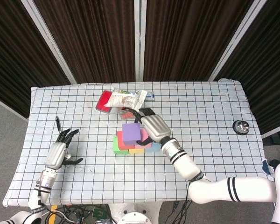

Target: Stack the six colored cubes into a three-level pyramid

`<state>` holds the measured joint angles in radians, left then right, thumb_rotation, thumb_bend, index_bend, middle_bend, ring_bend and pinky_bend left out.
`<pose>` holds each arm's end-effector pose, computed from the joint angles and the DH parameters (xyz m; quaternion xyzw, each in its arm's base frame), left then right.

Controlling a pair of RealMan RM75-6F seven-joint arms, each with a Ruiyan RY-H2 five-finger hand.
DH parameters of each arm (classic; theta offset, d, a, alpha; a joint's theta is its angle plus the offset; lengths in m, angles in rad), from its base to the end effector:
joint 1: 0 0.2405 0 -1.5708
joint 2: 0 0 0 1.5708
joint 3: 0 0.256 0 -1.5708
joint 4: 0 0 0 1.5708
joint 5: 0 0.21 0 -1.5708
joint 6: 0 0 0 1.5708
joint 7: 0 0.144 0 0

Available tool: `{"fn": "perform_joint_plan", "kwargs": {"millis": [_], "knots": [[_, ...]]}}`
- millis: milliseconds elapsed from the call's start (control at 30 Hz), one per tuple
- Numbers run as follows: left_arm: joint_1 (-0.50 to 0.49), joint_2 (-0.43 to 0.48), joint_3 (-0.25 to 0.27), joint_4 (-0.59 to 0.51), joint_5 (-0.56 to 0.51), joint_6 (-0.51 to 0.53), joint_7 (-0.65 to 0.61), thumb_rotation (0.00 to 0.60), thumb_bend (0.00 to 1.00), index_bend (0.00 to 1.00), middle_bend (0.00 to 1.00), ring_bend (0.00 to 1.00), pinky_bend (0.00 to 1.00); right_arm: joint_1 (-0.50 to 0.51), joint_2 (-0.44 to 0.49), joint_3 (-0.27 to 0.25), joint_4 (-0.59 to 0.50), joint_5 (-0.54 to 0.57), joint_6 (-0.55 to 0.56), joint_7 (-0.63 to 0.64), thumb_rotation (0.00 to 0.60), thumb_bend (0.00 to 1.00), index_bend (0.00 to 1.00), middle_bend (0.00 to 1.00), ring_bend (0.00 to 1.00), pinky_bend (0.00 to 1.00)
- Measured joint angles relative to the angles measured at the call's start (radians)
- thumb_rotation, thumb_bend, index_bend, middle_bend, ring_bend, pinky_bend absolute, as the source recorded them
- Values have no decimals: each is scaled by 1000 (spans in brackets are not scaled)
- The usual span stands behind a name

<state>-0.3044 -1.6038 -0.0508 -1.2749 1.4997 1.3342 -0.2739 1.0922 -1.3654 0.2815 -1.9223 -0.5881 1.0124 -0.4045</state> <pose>-0.2686 0.2428 0.0066 -0.5797 -0.4933 -0.4991 0.4141 -0.0069 -0.3380 0.0248 0.7195 -0.4665 0.4148 0.3045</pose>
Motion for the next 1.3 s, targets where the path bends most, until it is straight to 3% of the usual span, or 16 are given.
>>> {"fn": "perform_joint_plan", "kwargs": {"millis": [533,933,1300], "knots": [[0,5,-1,-6,1,2,1,600,0,95,130,0,7,3,0,-5,7,4,-9,-4,600,173,0,385,63,0],[-2,6,0,-8,4,1,3,600,0,94,130,0,7,3,19,-7,0,6,-36,8,600,80,0,206,29,0],[-2,6,-1,-10,5,4,5,600,0,95,130,0,7,-4,26,-8,-5,-16,-40,29,600,63,0,199,26,0]]}}
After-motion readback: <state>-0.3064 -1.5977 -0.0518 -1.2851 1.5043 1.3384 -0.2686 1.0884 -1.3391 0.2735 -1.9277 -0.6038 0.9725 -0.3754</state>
